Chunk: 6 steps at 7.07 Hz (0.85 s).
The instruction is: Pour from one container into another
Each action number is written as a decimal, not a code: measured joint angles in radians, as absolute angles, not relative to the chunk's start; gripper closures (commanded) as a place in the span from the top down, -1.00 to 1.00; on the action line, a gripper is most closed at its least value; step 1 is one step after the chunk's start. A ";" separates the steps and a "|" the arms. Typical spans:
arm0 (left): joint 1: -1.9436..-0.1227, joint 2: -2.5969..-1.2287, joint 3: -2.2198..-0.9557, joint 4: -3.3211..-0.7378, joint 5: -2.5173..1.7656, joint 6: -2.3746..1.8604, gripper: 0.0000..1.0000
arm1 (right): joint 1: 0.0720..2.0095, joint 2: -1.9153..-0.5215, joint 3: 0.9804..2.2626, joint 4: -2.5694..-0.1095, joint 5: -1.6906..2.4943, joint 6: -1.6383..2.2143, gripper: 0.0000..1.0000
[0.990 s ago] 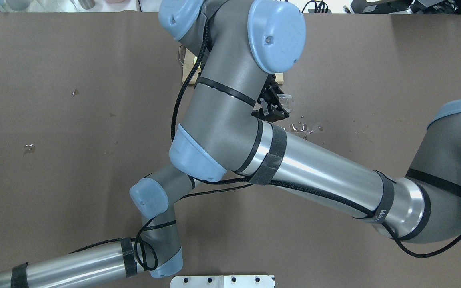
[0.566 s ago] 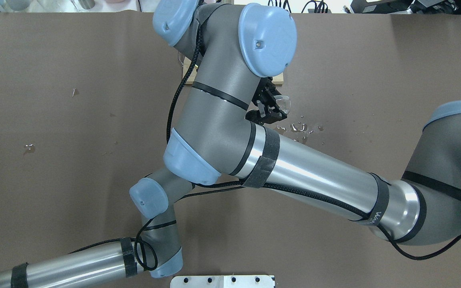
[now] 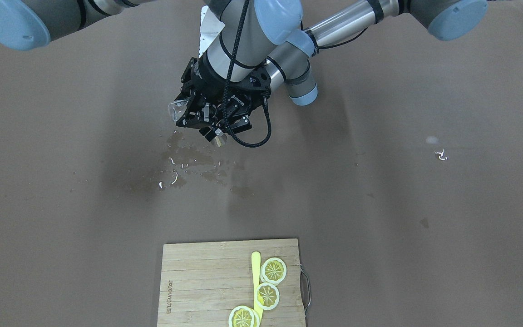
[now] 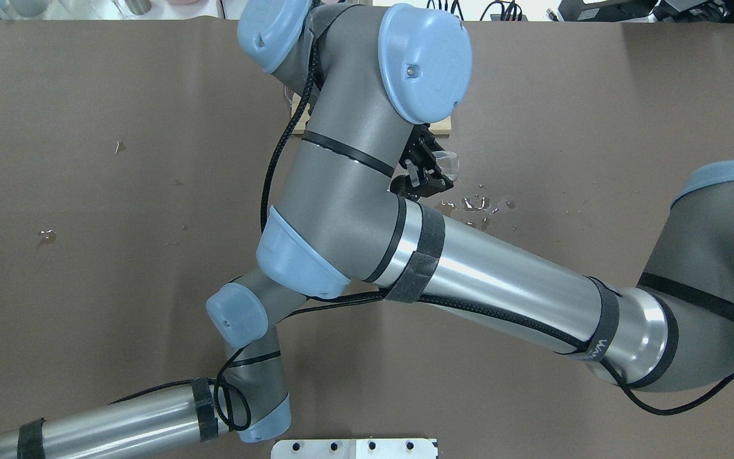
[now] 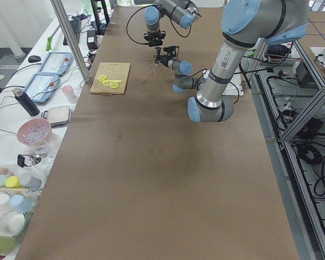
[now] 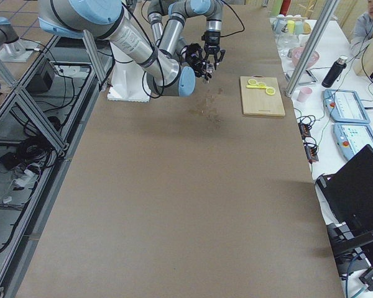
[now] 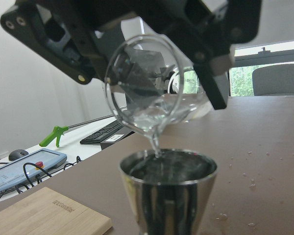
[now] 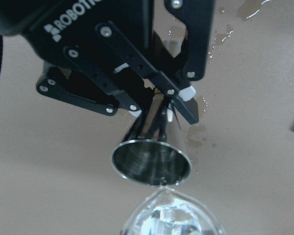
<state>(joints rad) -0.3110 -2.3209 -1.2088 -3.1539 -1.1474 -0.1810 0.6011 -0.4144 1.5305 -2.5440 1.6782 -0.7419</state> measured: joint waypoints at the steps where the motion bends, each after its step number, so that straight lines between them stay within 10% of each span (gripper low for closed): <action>1: -0.311 -2.321 -1.209 -3.154 -1.147 -0.181 -1.00 | 0.601 -0.418 1.559 -2.543 1.682 -0.741 -1.00; 6: -0.326 -2.307 -1.210 -3.167 -1.147 -0.181 -1.00 | 0.604 -0.484 1.752 -2.540 1.717 -0.736 -1.00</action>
